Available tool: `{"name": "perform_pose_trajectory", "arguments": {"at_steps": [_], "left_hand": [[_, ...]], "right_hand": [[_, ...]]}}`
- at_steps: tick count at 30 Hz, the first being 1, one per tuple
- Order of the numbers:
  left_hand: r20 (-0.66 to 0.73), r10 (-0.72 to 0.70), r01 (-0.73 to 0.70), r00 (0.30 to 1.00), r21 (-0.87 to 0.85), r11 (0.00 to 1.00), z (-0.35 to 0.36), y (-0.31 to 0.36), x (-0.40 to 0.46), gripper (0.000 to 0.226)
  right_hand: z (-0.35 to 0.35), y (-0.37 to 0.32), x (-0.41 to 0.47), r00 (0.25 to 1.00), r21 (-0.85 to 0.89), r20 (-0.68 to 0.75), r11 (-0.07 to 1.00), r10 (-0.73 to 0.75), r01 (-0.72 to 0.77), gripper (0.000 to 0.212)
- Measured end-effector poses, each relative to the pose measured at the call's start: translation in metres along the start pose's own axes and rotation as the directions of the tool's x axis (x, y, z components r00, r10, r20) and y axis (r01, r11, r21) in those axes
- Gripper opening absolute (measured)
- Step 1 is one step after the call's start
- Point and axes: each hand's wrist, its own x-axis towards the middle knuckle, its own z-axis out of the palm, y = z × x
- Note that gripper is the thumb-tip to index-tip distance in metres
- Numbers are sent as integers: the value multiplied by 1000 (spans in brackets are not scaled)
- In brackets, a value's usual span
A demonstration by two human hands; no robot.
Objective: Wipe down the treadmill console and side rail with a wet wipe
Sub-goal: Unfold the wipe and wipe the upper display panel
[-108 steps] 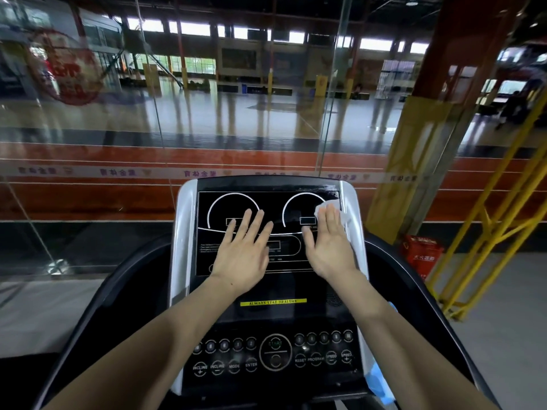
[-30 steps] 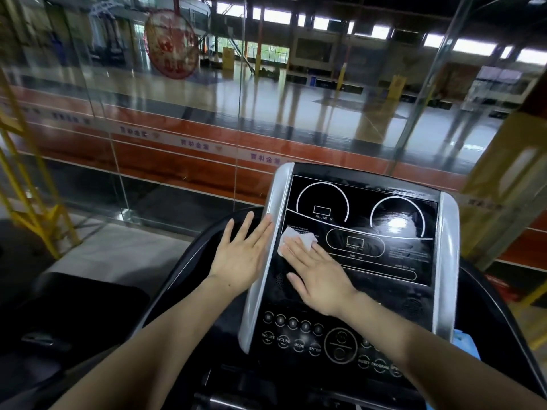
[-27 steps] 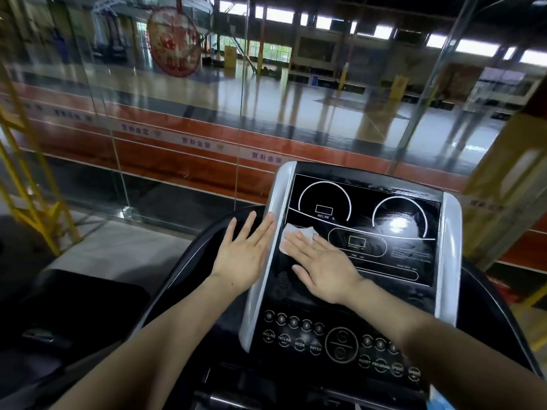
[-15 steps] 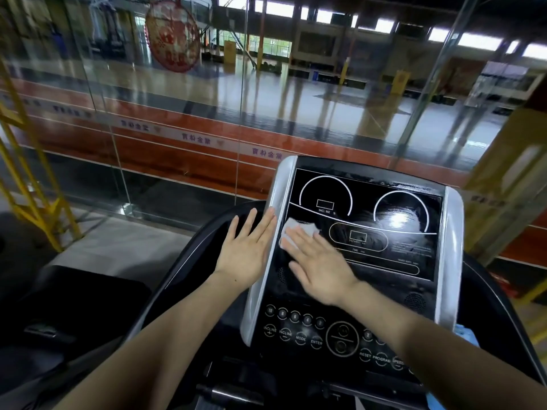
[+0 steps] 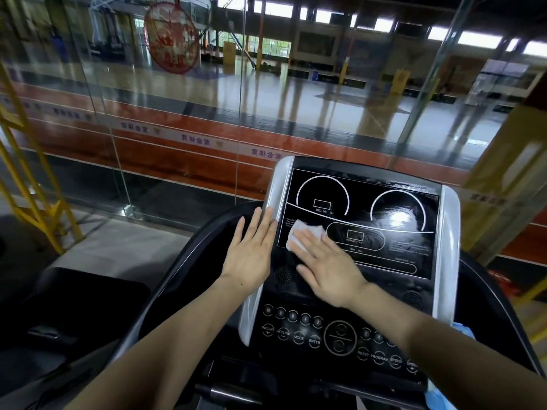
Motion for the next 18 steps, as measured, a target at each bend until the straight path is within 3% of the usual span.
{"name": "perform_pose_trajectory", "arguments": {"at_steps": [5,10,18], "left_hand": [[-23,8,-9,1000,-36,999,3,5,3,72],[-55,-1,-4,998,-91,996,7,22,6,72],[-81,-29,18,996,-130,991,7,30,7,69]], "right_hand": [[-1,20,2,999,-33,4,999,-35,35,59],[-21,44,26,986,35,-94,990,137,-135,62],[5,24,-33,1000,0,27,1000,2,-2,62]]}}
